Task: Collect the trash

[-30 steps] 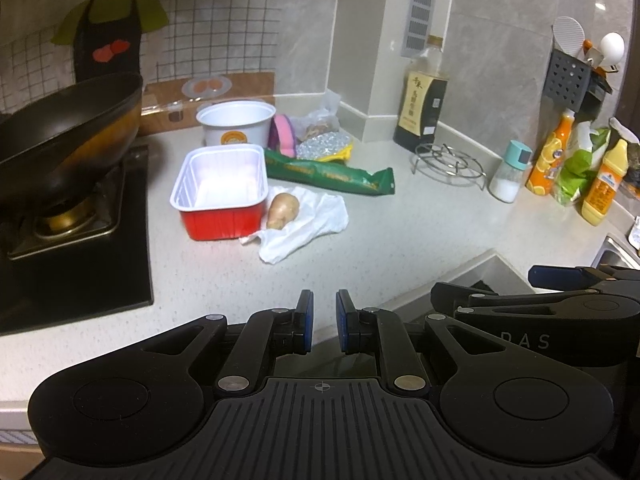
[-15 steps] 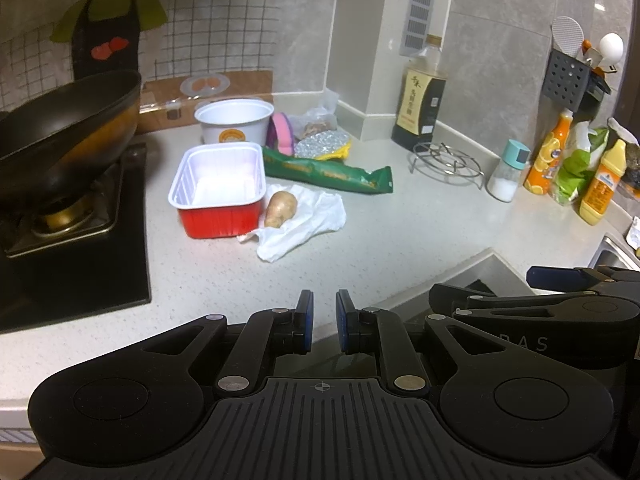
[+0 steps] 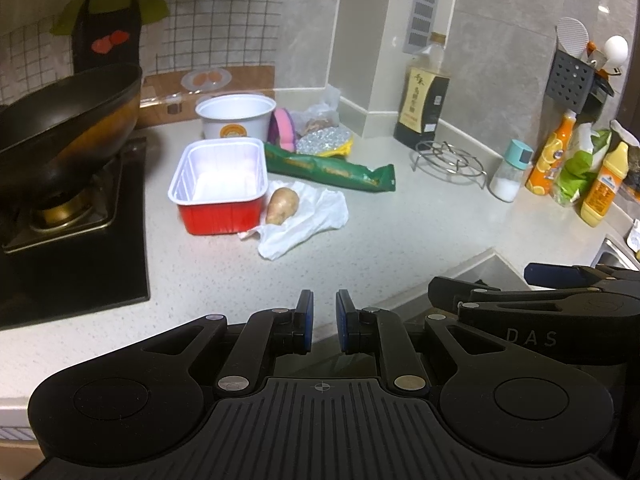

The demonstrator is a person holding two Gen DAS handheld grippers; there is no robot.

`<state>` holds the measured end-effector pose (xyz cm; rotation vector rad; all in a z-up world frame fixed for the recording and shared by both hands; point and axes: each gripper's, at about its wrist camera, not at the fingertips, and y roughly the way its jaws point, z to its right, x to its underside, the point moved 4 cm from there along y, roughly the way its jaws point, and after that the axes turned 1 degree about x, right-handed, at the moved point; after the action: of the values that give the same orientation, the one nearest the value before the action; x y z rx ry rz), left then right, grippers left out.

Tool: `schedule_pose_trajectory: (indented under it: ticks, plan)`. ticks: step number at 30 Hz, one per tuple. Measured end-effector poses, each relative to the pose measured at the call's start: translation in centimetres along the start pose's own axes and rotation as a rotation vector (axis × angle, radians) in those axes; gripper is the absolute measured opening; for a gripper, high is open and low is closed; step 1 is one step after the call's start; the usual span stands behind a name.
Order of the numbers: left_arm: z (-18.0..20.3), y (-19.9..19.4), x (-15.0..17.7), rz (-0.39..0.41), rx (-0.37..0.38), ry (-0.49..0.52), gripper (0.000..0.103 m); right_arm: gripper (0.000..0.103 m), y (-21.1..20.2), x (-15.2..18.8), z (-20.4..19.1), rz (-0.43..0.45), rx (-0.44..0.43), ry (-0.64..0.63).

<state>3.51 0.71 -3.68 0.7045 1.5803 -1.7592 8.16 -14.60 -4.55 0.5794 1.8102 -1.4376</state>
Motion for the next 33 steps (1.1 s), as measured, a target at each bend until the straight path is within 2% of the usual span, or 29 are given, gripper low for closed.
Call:
schedule_pose_trajectory:
  ticks: [6,10,15,19,21,25,30,33]
  plan:
    - [-0.8,0.9,-0.4,-0.018,0.0,-0.014,0.016,0.103,1.0,-0.2,-0.3,-0.017,-0.047,0.013]
    - [-1.8,1.6,-0.7,-0.031,-0.004,-0.017,0.016,0.103,2.0,-0.3,-0.9,-0.03,-0.049,0.008]
    - [-4.5,3.0,-1.8,-0.037,-0.011,-0.051,0.016,0.103,4.1,-0.6,-1.4,-0.049,-0.015,-0.002]
    - [-7.8,4.1,-4.1,0.025,0.037,-0.085,0.017,0.103,6.3,-1.1,-1.7,-0.054,0.035,-0.026]
    - [-9.6,5.0,-5.3,0.066,0.009,-0.101,0.017,0.103,7.4,-1.3,-1.8,-0.065,0.038,-0.012]
    - [-12.8,7.2,-7.2,0.111,-0.094,-0.143,0.017,0.103,9.2,-1.4,-2.2,-0.089,0.007,0.046]
    - [-15.3,11.1,-9.1,0.092,-0.141,-0.154,0.018,0.103,11.0,-1.5,-3.9,-0.09,0.009,0.051]
    - [-16.2,13.0,-9.5,0.046,-0.131,-0.158,0.018,0.103,11.9,-2.3,-4.8,-0.042,-0.008,0.011]
